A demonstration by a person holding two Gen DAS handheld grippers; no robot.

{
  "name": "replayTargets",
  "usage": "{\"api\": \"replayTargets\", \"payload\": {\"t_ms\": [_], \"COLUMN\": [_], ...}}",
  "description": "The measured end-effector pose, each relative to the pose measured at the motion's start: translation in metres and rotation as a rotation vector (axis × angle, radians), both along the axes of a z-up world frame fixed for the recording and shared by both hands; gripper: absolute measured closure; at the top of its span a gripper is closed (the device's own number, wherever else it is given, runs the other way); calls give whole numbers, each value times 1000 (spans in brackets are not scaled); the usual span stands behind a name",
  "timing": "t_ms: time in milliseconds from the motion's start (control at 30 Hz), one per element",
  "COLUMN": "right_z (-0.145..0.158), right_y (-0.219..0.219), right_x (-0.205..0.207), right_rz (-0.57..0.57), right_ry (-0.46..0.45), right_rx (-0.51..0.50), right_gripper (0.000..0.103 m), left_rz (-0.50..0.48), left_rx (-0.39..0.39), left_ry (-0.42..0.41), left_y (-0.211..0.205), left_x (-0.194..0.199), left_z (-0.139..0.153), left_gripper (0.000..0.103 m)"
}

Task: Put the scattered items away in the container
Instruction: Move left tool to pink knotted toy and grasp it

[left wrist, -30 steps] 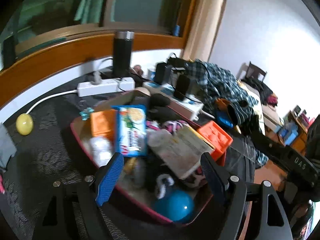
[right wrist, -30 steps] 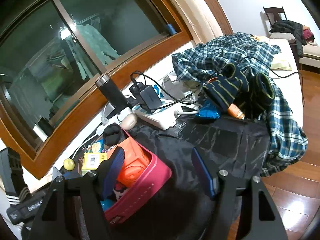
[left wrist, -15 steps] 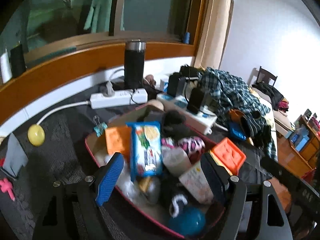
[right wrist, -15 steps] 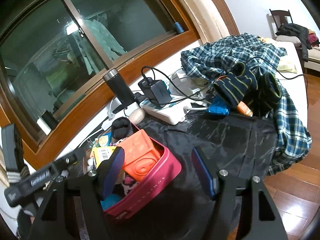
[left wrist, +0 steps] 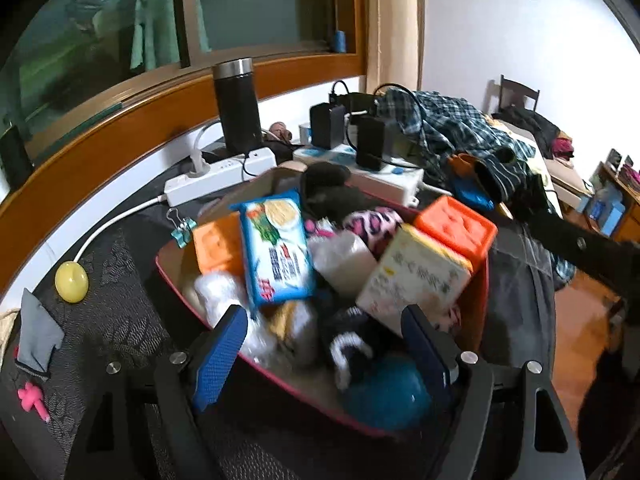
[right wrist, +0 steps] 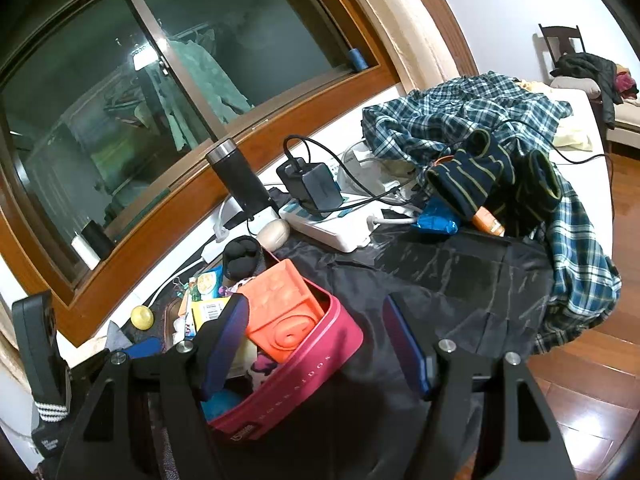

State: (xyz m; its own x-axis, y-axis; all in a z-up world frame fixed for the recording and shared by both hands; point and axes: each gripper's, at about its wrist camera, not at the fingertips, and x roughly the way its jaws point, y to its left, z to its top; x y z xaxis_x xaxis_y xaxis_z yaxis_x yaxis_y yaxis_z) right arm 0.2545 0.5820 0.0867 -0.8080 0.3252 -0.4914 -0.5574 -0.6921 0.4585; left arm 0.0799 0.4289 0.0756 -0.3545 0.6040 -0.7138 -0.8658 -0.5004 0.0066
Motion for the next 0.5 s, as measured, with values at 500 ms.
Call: {"api": "replayTargets", "payload": {"t_ms": [500], "right_z": [10], "right_y": [-31], "right_x": [-11], "right_rz": [73], "right_ry": [28], "right_rx": [14], "right_gripper": [30], "left_rz": [275], "left_rx": [121], "left_ry": [-79], "left_y": [-108], "left_x": [-61], "left_z": [12], "left_gripper": [22]}}
